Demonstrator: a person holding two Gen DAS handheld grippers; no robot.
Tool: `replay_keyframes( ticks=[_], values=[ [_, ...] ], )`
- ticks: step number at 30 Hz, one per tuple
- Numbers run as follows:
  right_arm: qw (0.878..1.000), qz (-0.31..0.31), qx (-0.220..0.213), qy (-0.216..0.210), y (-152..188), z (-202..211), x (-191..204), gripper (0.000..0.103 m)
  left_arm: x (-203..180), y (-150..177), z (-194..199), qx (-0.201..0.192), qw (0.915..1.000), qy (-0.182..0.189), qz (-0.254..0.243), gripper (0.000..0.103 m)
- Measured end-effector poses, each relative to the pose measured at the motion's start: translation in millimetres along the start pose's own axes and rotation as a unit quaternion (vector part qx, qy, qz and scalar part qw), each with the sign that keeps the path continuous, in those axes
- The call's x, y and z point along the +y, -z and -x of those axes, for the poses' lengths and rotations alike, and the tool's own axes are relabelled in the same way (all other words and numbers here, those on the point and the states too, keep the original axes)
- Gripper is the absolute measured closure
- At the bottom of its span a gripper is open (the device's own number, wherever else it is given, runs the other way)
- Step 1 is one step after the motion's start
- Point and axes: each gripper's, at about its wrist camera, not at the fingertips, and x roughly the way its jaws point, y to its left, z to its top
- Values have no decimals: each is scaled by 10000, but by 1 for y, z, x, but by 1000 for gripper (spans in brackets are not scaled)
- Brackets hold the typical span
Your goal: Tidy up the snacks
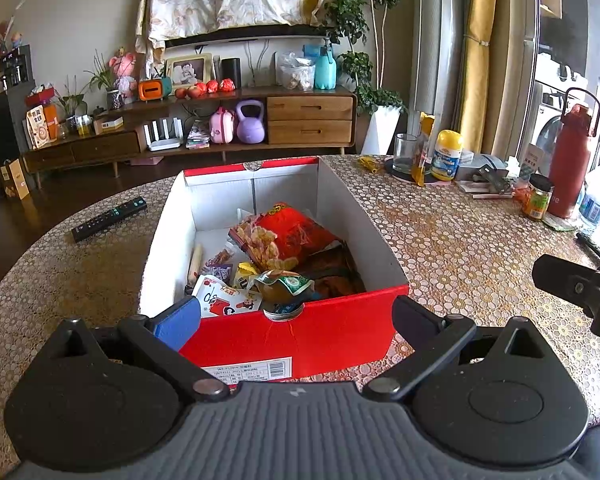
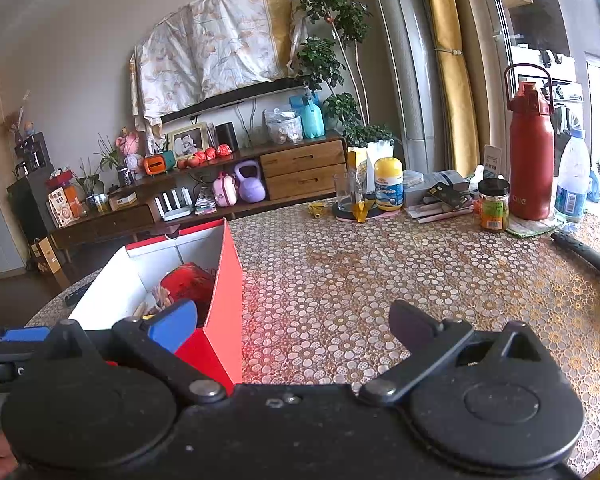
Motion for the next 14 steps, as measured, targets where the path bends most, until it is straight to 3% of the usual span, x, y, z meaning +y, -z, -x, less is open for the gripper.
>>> replay_keyframes(
  ticks=[14],
  values=[
    [10000,-4,0,-1,-1,1,-1,0,1,1,5,-116,9999,26,44,0]
  ],
)
